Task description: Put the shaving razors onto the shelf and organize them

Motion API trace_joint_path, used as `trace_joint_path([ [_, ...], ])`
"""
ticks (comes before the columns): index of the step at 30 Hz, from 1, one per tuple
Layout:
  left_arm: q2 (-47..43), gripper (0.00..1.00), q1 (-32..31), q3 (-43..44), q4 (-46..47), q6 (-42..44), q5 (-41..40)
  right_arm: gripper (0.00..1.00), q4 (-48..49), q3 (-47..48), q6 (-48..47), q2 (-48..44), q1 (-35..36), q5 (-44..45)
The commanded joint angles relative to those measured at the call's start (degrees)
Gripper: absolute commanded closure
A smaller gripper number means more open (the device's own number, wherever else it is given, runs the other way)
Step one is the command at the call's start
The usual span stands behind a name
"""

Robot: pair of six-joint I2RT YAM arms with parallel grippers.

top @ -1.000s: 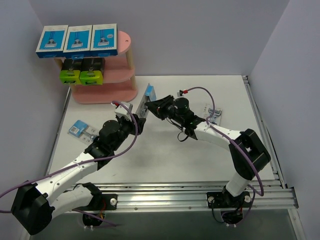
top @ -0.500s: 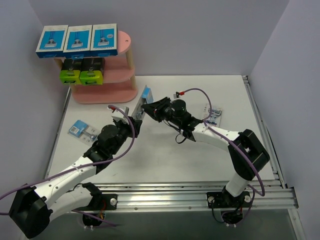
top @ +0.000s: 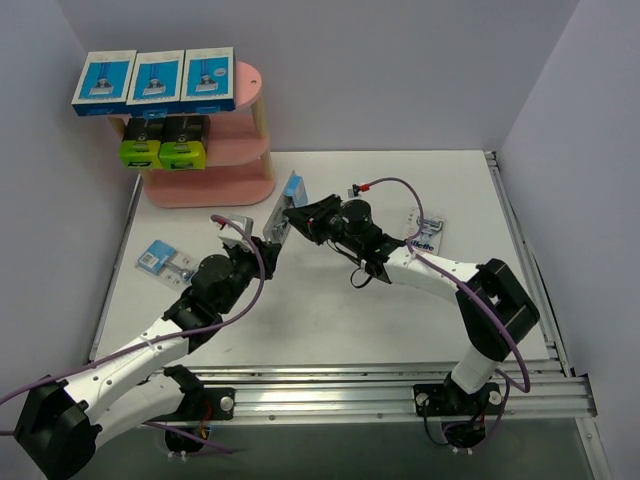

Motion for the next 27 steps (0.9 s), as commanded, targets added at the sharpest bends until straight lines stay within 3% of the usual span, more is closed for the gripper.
trace_joint_path([
  [1,-1.3,0.69,-0.4,-1.0,1.5,-1.2,-1.1,1.00,1.5,2.1,-0.4,-2.3,0.0,1.5],
  [5,-1.4,0.85,-0.4,-1.1,1.1,-1.3,-1.3,1.00,1.4,2.0,-0.4,-2.3,0.0,1.5],
  [8,-1.3,0.91,-0.4,-0.7,0.3,-1.5,-1.8,1.00,1.3,1.7,-0.4,-2.7,0.0,1.5],
  [13,-1.4,0.97,-0.5,-0.6,-0.4,-2.5,-4.2,1.00,1.3,0.8,-0.6,-3.1,0.0,1.5],
  [19,-3.3,0.98,-0.4,-0.2,-4.5,-7.2,-9.5,1.00,1.8,-1.3,-0.7,-3.5,-0.1,1.0],
  [21,-4.3,0.98,-0.2,-0.6,-6.0,-9.0,-11.1,0.95,2.1,-2.1,-0.6,-3.3,-0.4,0.8],
  [23,-5.9,0.98,0.5,-0.4,-8.3,-10.5,-10.7,0.83,2.6,-3.0,-0.4,-3.1,-0.5,0.3],
  [27,-9.1,0.98,3.4,-0.5,-10.0,-13.2,-5.3,0.65,4.1,-4.2,0.1,-2.1,-1.3,-0.7],
])
